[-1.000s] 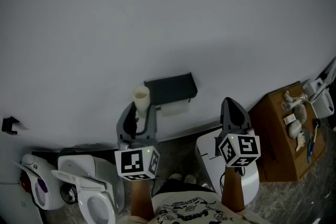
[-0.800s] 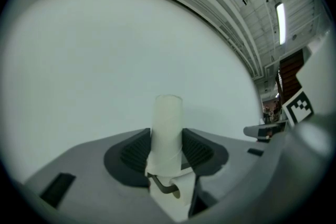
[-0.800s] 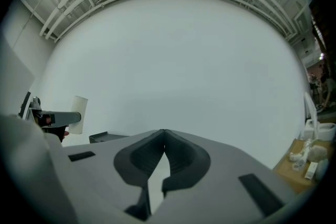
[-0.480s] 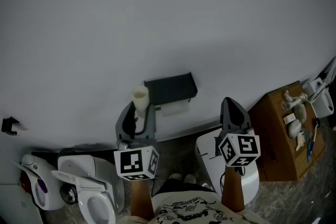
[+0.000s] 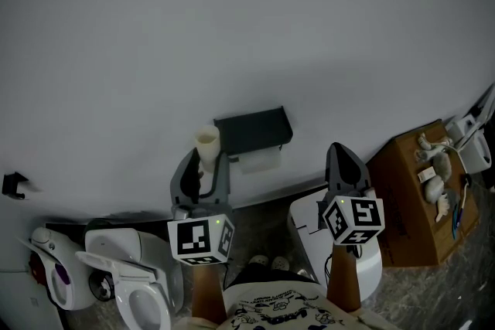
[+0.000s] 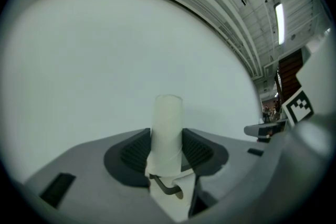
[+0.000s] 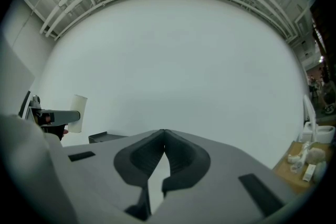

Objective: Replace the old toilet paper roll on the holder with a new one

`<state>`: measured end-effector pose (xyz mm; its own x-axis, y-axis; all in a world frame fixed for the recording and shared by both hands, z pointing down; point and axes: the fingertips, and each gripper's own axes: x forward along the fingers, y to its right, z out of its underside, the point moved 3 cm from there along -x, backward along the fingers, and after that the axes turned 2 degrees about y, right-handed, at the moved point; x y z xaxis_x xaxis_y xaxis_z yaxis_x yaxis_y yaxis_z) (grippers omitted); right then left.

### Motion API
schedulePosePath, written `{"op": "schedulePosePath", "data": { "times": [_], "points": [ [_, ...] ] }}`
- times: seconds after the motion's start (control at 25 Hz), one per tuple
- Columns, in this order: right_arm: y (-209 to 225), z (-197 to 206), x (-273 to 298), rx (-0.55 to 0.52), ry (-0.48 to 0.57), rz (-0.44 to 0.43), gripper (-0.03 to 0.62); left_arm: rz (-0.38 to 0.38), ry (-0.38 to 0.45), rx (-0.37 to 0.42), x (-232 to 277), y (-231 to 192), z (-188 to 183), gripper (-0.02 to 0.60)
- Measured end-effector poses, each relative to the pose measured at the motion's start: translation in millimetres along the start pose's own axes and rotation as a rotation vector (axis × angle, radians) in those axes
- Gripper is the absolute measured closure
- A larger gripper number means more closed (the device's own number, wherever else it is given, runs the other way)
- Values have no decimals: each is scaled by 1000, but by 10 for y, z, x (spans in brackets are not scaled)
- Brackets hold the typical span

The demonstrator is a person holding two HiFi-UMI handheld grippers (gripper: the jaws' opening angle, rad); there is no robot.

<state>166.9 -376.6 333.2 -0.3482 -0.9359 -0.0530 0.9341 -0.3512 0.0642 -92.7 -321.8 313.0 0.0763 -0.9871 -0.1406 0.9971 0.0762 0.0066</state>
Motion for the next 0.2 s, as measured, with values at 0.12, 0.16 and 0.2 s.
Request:
{"op": "schedulePosePath", "data": {
  "times": [0.12, 0.16, 0.2],
  "points": [
    [2, -8, -1, -3, 1, 1, 574, 2, 1, 4, 0, 2, -9, 393],
    [-3, -15, 3, -4, 1, 2, 574, 1, 2, 3, 2, -1, -14, 393],
    [-9, -22, 8, -6, 2, 2, 574, 1, 3, 3, 4, -6, -19, 393]
  ]
}}
